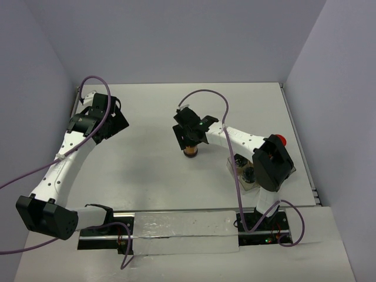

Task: Organize the condiment bottles

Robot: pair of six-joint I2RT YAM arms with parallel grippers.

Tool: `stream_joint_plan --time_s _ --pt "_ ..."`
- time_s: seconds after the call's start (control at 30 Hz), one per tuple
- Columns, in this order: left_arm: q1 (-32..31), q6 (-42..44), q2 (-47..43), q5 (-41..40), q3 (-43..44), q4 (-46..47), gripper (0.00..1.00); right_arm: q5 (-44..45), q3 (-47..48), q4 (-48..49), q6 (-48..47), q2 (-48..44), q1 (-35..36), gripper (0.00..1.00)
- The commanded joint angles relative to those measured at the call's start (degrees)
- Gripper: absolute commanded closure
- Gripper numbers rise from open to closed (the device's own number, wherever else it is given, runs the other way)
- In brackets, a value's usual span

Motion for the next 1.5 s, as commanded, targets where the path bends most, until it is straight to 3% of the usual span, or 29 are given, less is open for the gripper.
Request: stream_joint_plan --time_s 0.0,0.5,0.77,1.07,1.27,1.47 --pt "0.3 0.8 -0.9 0.8 1.0 2.6 0.0 3.9 3.1 -1.1 -0.1 -6.5 0.2 0.82" --pt "0.3 1.8 -1.3 1.6 1.1 3.7 0.0 12.5 8.5 -10.3 -0.1 -22.1 -1.6 0.86" --pt "0.3 2.8 0.9 2.8 2.9 5.1 0.0 19.7 0.2 -19.6 -0.1 -42.8 -15.2 0.85" --pt "0.3 4.4 3.6 4.4 5.4 6.5 0.01 28.6 -5.2 -36.9 -0.1 -54.1 -23.8 0.81" --pt "0.3 6.1 5.5 4.8 6.8 7.2 0.0 27.7 -9.9 -35.2 -0.1 -56.2 -28.3 0.81" --pt "0.3 8.4 7.3 4.0 8.2 7.5 0.01 20.9 -11.3 -28.5 -0.1 -55.4 -37.0 0.81"
